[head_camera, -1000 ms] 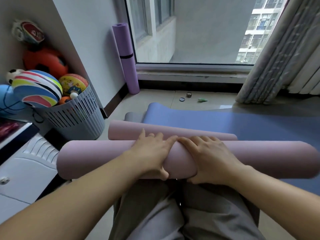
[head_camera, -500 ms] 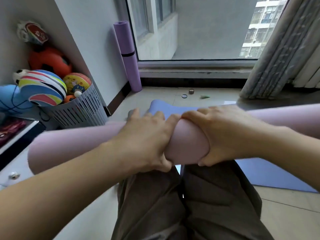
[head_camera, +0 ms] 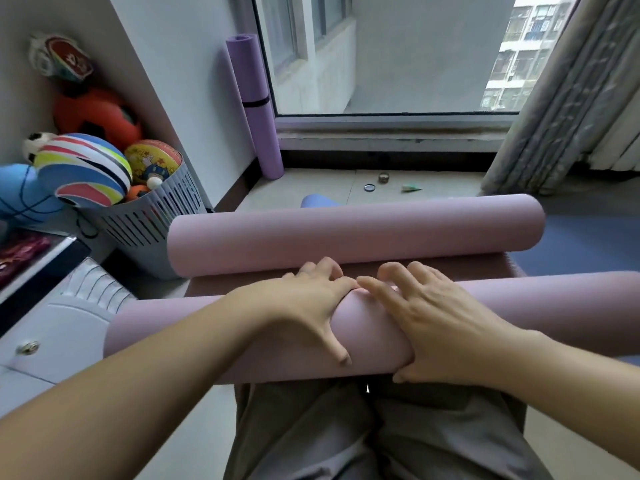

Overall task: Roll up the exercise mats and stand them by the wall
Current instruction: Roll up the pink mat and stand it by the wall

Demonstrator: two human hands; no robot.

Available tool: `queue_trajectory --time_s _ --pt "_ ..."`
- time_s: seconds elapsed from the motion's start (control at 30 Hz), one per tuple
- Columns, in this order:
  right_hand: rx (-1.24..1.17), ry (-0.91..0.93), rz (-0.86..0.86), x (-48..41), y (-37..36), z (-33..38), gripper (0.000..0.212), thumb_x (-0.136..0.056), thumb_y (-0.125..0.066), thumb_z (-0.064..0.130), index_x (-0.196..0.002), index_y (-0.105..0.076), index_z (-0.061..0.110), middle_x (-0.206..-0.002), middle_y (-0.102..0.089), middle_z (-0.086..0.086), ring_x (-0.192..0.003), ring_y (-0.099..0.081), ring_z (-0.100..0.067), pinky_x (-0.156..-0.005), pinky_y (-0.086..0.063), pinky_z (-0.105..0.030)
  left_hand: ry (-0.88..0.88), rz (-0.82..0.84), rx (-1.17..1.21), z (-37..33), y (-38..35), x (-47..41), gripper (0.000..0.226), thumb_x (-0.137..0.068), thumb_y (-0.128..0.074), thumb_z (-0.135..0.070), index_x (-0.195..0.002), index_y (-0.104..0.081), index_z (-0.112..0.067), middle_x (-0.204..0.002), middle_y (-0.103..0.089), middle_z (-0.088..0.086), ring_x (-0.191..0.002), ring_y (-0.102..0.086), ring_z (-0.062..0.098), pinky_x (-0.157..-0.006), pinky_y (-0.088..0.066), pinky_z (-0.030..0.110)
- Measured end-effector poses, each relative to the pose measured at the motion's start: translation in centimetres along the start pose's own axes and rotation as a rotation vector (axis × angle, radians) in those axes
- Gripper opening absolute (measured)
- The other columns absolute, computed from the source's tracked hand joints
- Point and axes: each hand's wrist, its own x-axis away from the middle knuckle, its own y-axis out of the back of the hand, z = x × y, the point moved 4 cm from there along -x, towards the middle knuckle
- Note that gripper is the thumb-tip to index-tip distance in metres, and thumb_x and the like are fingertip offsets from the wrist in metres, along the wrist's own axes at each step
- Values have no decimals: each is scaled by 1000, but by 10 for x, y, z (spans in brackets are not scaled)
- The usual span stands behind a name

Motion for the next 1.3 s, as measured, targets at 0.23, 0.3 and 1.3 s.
queue_trajectory --time_s 0.23,0.3,1.3 --pt "-124 -9 73 -10 1 -17 95 -54 -70 64 -132 -31 25 -113 -43 7 -102 -50 -17 -86 -43 -28 -7 -349 -309 -20 -7 20 83 -81 -52 -58 -146 -9 -29 -134 -27 -1 -122 -37 23 -115 -16 45" --pt "-116 -15 69 -8 -2 -20 93 -59 -66 66 -135 -31 27 -125 -44 7 -122 -44 -21 -101 -34 -32 17 -364 -334 -17 -11 22 86 -81 -51 -59 -146 -8 -25 -145 -22 -1 -134 -30 22 -117 -7 52" --pt "-74 70 110 -2 18 -16 84 -56 -67 73 -122 -38 30 -112 -43 13 -105 -43 -12 -89 -34 -25 -78 -320 -148 -6 -1 36 81 -70 -59 -72 -135 -31 -33 -132 -33 -7 -109 -44 17 -96 -30 23"
